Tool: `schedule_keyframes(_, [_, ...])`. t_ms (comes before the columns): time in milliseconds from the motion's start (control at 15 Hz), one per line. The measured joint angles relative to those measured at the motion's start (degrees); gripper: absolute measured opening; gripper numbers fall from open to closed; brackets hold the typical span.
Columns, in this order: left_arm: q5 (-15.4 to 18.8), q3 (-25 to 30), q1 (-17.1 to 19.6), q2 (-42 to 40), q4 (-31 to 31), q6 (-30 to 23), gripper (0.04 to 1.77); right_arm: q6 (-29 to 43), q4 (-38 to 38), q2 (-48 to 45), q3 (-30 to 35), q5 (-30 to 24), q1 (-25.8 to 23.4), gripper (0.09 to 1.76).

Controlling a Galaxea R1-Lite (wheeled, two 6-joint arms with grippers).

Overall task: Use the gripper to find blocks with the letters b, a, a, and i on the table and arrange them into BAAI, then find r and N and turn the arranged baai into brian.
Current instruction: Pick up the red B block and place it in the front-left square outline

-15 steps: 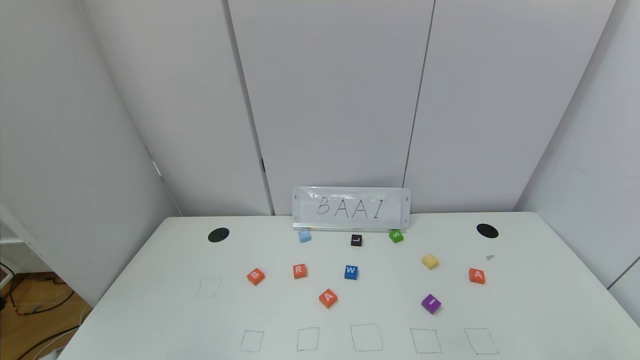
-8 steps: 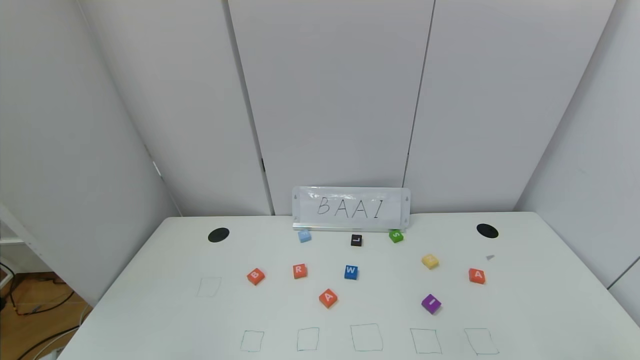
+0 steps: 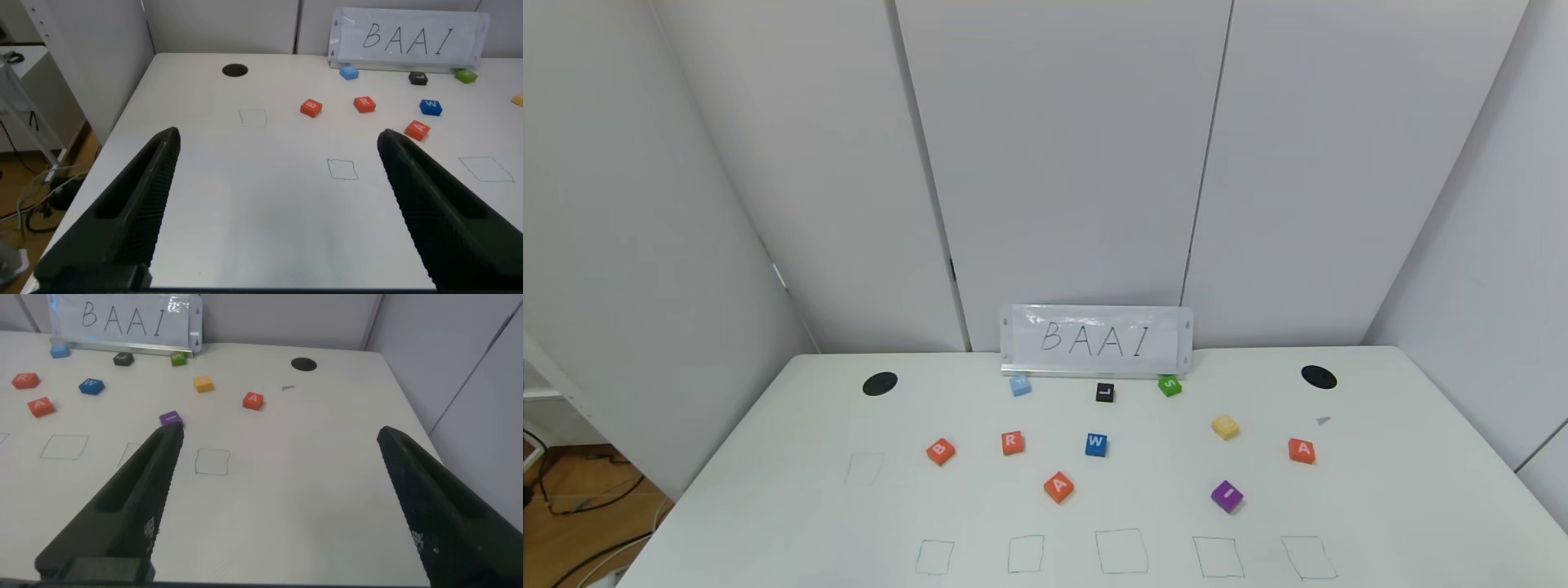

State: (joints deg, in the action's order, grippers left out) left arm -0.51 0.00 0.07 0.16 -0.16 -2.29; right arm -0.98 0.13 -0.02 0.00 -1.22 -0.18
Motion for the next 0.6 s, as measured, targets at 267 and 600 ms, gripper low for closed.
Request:
schedule_keyframes(267, [-0.02,0.00,0.00,0.00,0.00,0.00,1.72,0.13,-0.11,0.00,0.00,0.02,0.00,1.71])
schedule_keyframes(600, [-0.09,0.00,0.00,0.00,-0.05,0.35,1.72,0.44,-0.34,0.00,0.00,0.00,0.00,1.71])
